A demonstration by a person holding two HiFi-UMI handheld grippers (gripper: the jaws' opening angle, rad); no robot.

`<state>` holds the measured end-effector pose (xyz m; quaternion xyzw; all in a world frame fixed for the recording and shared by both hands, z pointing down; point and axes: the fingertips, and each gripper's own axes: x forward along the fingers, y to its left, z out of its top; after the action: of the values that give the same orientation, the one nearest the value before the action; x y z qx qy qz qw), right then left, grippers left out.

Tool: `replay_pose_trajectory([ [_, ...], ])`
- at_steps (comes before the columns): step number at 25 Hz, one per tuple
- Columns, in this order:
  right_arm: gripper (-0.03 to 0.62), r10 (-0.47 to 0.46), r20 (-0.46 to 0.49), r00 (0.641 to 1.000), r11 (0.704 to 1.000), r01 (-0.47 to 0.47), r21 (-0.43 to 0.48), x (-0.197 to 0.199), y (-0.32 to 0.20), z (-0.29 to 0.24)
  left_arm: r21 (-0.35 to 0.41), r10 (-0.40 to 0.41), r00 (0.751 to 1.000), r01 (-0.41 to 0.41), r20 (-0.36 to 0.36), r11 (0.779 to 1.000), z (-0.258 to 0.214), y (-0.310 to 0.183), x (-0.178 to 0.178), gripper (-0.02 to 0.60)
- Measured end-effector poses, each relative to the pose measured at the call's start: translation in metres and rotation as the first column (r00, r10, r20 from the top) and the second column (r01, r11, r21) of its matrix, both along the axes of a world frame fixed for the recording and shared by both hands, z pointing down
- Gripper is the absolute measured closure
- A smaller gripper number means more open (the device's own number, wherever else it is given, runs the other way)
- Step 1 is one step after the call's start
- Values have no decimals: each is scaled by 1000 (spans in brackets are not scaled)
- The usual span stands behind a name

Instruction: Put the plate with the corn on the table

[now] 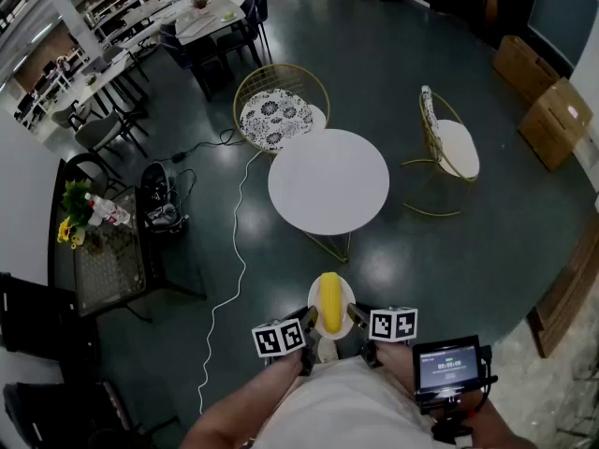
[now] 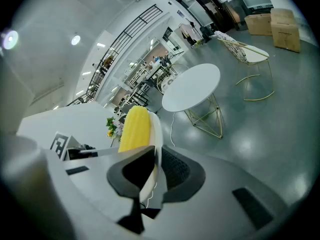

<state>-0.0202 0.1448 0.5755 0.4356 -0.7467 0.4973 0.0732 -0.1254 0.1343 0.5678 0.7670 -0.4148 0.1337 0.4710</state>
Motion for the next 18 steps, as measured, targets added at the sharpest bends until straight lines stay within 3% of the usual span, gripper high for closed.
replay_pose_trajectory([
  [6,548,-1,-15,1000,998,0,-56,14,111,-5,-87,-8,1000,6,-15,996,-1,112,12,531],
  [18,546,-36,-21,999,999,36,-14,62,164,-10,-42,-73,997,72,-33,997,-7,170,59,532],
])
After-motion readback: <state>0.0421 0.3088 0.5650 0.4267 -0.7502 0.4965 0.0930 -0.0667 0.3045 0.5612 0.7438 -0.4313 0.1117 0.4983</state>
